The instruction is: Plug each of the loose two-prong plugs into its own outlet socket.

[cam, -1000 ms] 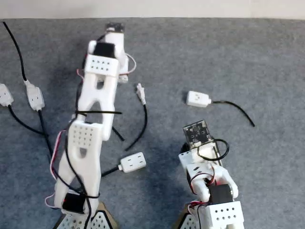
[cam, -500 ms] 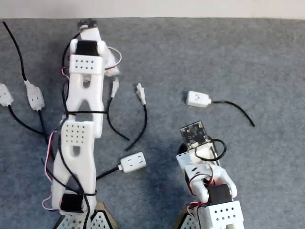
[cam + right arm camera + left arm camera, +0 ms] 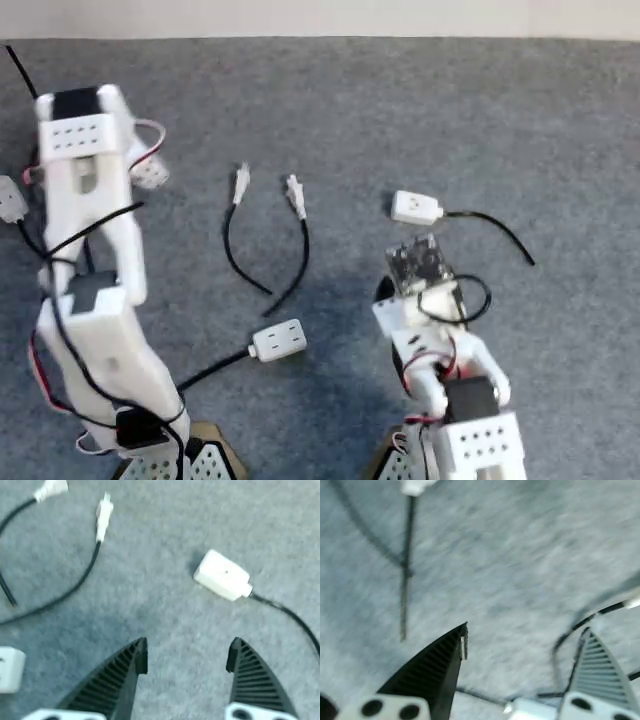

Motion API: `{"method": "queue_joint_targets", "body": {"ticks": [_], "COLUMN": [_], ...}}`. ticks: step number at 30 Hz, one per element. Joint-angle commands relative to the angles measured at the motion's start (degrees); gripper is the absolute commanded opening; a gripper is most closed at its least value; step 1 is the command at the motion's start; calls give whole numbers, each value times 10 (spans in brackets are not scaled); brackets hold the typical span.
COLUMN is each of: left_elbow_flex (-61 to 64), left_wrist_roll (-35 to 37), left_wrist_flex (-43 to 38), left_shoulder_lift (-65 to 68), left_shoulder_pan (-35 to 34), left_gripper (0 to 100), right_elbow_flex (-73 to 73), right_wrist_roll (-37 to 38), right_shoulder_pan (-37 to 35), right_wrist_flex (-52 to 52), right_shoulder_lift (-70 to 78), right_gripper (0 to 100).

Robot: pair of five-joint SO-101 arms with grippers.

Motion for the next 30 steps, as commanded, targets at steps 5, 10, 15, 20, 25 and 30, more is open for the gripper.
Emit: {"method": "queue_joint_targets", "body": {"ticks": [5,10,15,20,25,30], "left_elbow_flex": [321,628,836,915,942,945], "left_wrist_roll": [-41,-42,-44,-45,-45,-45], "left_wrist_flex": [-139,-333,-506,-580,-632,-632], "left_shoulder_lift": [-204,-328,-445,-516,-521,-521], "left_shoulder_pan": [-8,-10,-13,-8,-8,-8], "left_gripper": [348,348,348,348,348,348], "right_elbow_flex": [-342,-508,-681,-846,-970,-1050], "right_wrist_roll": [-49,-63,-72,-70,-75,-101], "right_shoulder_pan": [-83,-139,-147,-153,-173,-162], "right_wrist_flex": [13,12,24,65,102,61], "right_shoulder_lift": [427,643,828,987,1120,1217], "right_gripper": [253,253,253,253,252,252]}}
